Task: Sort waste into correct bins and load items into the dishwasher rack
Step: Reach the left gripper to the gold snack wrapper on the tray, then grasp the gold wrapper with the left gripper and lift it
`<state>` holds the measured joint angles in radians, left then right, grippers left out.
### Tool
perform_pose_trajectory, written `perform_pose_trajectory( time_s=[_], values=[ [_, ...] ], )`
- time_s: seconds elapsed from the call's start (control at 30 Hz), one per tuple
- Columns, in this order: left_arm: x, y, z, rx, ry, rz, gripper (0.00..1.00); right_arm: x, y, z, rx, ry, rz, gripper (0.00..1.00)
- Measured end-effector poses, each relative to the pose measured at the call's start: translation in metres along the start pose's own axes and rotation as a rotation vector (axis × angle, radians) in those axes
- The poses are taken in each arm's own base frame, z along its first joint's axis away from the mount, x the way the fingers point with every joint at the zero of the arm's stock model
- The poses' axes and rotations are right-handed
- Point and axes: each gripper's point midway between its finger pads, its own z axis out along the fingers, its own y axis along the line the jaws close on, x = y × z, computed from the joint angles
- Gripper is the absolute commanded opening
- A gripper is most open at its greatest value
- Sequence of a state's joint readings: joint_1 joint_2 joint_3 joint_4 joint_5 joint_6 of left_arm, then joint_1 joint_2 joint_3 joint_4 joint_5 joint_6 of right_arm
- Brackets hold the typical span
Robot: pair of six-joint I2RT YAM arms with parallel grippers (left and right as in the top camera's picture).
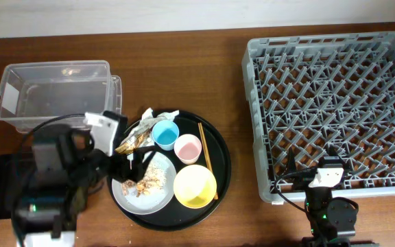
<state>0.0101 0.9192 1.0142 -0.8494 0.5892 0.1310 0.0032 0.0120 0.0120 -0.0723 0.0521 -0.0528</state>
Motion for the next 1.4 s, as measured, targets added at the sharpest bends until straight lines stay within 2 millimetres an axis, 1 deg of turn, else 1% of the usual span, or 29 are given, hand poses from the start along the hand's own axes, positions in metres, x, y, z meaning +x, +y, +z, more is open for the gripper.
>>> perform_pose_trajectory(
  time_s=[0.03,0.07,0.1,0.13,0.17,0.33,0.4,0.5,0.57,0.63,0.67,0.7,0.8,0.87,0.9,1.03,1.13,1.17,1.27,1.4],
  values=[
    [0.007,0.011,0.001,-0.076,0.096,-0.041,0.99,0.000,0.000,0.000,0.000,0.000,0.000,0.99],
    [0.009,0.021,0.005,-0.128,0.145,-0.054,0.99,0.000,0.000,0.000,0.000,0.000,0.000,0.99],
    [0.013,0.026,0.005,-0.158,0.198,-0.069,0.99,0.000,0.000,0.000,0.000,0.000,0.000,0.99],
    [0.015,0.035,0.010,-0.203,0.263,-0.081,0.99,0.000,0.000,0.000,0.000,0.000,0.000,0.99],
    [0.016,0.043,0.020,-0.223,0.306,-0.084,0.99,0.000,0.000,0.000,0.000,0.000,0.000,0.99],
    [0.045,0.065,0.059,-0.234,0.489,-0.133,0.99,0.000,0.000,0.000,0.000,0.000,0.000,0.99],
    [0.056,0.072,0.070,-0.232,0.543,-0.154,0.99,0.000,0.000,0.000,0.000,0.000,0.000,0.99],
    [0.061,0.084,0.090,-0.237,0.565,-0.163,0.99,0.000,0.000,0.000,0.000,0.000,0.000,0.99],
    [0.059,0.088,0.096,-0.242,0.553,-0.157,0.99,0.000,0.000,0.000,0.000,0.000,0.000,0.99],
    [0.053,0.099,0.102,-0.281,0.528,-0.135,0.99,0.000,0.000,0.000,0.000,0.000,0.000,0.99],
    [0.053,0.104,0.101,-0.309,0.530,-0.127,0.92,0.000,0.000,0.000,0.000,0.000,0.000,0.99],
    [0.052,0.108,0.100,-0.333,0.527,-0.119,0.89,0.000,0.000,0.000,0.000,0.000,0.000,0.99],
    [0.048,0.118,0.099,-0.387,0.513,-0.101,0.89,0.000,0.000,0.000,0.000,0.000,0.000,0.99],
    [0.048,0.120,0.098,-0.394,0.519,-0.081,0.70,0.000,0.000,0.000,0.000,0.000,0.001,0.99],
    [0.048,0.120,0.098,-0.393,0.522,-0.065,0.68,0.000,0.000,0.000,0.000,0.000,0.000,0.99],
    [0.050,0.123,0.098,-0.386,0.545,0.004,0.68,0.000,0.000,0.000,0.000,0.000,0.000,0.99],
    [0.059,0.128,0.106,-0.369,0.587,0.038,0.68,0.000,0.000,0.000,0.000,0.000,0.000,0.99],
    [0.067,0.131,0.113,-0.360,0.615,0.047,0.68,0.000,0.000,0.000,0.000,0.000,-0.001,0.99],
    [0.084,0.138,0.125,-0.336,0.680,0.066,0.68,0.000,0.000,0.000,0.000,0.000,0.000,0.99],
    [0.097,0.150,0.143,-0.324,0.720,0.111,0.68,0.000,0.000,0.000,0.000,0.000,0.000,0.99]
  ],
)
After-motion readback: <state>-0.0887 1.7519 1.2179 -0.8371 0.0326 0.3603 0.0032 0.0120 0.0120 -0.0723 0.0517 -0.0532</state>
